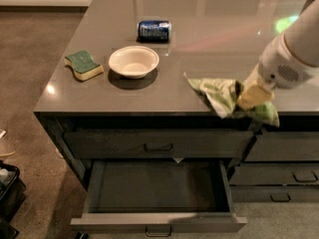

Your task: Place green jalapeno chip bag into middle drawer

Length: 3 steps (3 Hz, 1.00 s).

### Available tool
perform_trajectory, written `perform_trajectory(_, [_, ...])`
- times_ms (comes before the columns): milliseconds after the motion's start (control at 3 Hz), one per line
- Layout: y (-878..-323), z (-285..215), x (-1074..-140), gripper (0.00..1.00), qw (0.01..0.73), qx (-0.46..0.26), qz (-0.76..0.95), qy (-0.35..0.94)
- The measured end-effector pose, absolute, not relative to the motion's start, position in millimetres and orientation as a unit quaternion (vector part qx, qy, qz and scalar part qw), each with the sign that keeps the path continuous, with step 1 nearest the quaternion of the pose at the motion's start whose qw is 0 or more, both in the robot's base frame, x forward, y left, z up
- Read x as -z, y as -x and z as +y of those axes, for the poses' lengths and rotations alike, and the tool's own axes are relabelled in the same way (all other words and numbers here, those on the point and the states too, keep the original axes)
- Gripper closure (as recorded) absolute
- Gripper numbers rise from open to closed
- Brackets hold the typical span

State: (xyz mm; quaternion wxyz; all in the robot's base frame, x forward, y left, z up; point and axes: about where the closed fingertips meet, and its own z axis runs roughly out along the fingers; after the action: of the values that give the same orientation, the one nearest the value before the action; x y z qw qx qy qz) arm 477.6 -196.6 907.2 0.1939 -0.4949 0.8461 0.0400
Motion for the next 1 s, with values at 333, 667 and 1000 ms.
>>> perform_trajectory(333, [-452.7,-214.5,-871.5,1.0,0.206,-0.075,0.861,0.458])
perform_trajectory(667, [-446.5,-228.0,-824.4,1.0,0.219,-0.131,0.864,0.434])
perform_trajectory(1000, [-445.0,-239.3,-788.0,1.0,0.226,-0.171,0.868,0.409])
